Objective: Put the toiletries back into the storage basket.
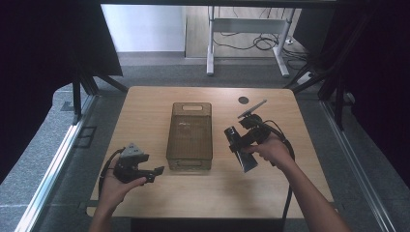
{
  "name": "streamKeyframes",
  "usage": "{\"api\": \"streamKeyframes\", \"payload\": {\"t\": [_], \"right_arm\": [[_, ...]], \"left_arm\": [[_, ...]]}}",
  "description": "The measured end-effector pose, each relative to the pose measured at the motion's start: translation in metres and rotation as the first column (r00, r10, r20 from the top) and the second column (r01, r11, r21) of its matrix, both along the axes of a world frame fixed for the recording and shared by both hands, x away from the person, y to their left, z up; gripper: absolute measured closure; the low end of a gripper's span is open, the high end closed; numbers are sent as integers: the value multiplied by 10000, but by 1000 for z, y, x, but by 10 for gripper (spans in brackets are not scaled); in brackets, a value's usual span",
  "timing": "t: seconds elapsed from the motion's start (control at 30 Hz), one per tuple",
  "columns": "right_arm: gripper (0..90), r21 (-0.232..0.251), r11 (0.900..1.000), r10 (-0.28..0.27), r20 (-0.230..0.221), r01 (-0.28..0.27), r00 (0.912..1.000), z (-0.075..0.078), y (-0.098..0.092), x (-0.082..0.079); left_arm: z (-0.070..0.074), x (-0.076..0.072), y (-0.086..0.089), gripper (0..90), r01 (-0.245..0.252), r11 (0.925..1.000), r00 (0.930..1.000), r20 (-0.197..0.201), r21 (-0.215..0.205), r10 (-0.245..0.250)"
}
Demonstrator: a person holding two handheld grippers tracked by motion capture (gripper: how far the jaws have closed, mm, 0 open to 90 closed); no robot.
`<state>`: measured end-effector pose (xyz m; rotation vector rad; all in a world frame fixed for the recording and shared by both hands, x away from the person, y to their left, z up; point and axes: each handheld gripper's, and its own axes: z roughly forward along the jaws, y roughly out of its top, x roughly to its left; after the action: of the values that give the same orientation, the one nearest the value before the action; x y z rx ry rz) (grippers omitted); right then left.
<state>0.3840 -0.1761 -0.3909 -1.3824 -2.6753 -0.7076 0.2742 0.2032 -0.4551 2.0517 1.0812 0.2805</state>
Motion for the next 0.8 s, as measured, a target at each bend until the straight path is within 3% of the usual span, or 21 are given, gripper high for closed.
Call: {"api": "streamKeyframes", "payload": {"t": [0.8], "right_arm": [[451, 192, 9998, 43, -34, -42, 10000, 15, 38, 22]], "left_arm": [[0, 0, 1, 225, -11, 10000, 10000, 4, -57, 11]]}}
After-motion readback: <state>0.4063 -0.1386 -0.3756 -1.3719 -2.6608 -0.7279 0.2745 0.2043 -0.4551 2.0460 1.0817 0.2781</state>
